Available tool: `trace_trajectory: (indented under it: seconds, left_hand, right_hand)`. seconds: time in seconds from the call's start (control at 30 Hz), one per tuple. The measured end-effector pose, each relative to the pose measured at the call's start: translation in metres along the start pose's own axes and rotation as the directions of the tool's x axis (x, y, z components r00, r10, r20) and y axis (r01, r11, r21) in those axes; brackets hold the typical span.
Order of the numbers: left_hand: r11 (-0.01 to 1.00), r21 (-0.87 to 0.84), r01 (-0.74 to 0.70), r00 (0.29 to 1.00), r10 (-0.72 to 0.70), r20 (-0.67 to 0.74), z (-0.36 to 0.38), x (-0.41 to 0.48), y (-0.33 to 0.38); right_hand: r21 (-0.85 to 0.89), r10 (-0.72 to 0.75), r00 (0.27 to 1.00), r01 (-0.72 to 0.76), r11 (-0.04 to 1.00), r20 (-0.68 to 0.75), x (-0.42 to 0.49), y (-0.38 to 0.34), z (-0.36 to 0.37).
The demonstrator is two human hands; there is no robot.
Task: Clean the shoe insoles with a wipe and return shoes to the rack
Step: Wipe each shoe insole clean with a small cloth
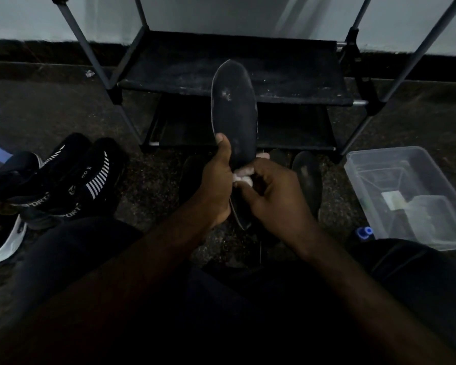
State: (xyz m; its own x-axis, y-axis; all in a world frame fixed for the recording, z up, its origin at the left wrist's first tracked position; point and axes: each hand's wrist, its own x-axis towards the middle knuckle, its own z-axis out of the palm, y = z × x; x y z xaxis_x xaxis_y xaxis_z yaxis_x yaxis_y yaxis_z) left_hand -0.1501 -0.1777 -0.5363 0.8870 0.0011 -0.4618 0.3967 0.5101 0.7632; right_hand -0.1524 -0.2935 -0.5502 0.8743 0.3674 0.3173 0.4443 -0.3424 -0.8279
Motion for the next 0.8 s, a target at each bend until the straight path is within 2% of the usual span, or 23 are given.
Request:
trace_trajectory:
  seconds: [0.07, 0.17, 0.23, 0.33, 0.5, 0.6, 0.67, 0.8]
  left_hand:
    - [0.999, -0.033, -0.002, 1.0, 0.001, -0.024, 0.0, 0.0, 0.002]
    - [0.998, -0.031, -0.049, 0.998, 0.048, -0.03, 0.001, 0.004, 0.002]
    - [1.0, -0.015, -0.027, 0.999, 0.027, -0.019, -0.001, 0.004, 0.002]
    - [1.0, -0.022, 0.02, 1.0, -0.021, -0.01, -0.004, 0.002, 0.003]
    - [0.999, -0.04, -0.008, 1.0, 0.01, 0.028, -0.002, 0.0, 0.009]
    - [1.0, -0.01, -0.012, 1.0, 0.013, 0.008, 0.0, -0.003, 0.008]
    - [1.0, -0.018, -0.025, 1.0, 0.025, -0.01, 0.0, -0.002, 0.009]
    - [0.999, -0.029, -0.014, 0.999, 0.015, 0.028, 0.001, -0.001, 0.014]
  right_hand:
    - [-0.003, 0.034, 0.999, -0.034, 0.999, -0.014, 0.006, 0.006, -0.002]
    - [-0.048, 0.125, 0.98, -0.134, 0.99, -0.154, 0.011, 0.012, -0.007]
    - [-0.099, 0.083, 0.99, -0.095, 0.991, -0.115, 0.003, 0.005, 0.001]
    - [-0.047, 0.039, 0.999, -0.039, 0.998, 0.013, -0.004, -0.001, 0.009]
    - [-0.037, 0.215, 0.969, -0.221, 0.975, -0.118, 0.01, 0.016, -0.008]
    - [0.135, 0.217, 0.973, -0.226, 0.965, 0.079, 0.002, 0.006, 0.0]
    - [0.164, 0.177, 0.973, -0.201, 0.966, 0.149, 0.001, 0.002, 0.002]
    - [0.026, 0.263, 0.965, -0.264, 0.964, 0.008, 0.009, 0.011, -0.004]
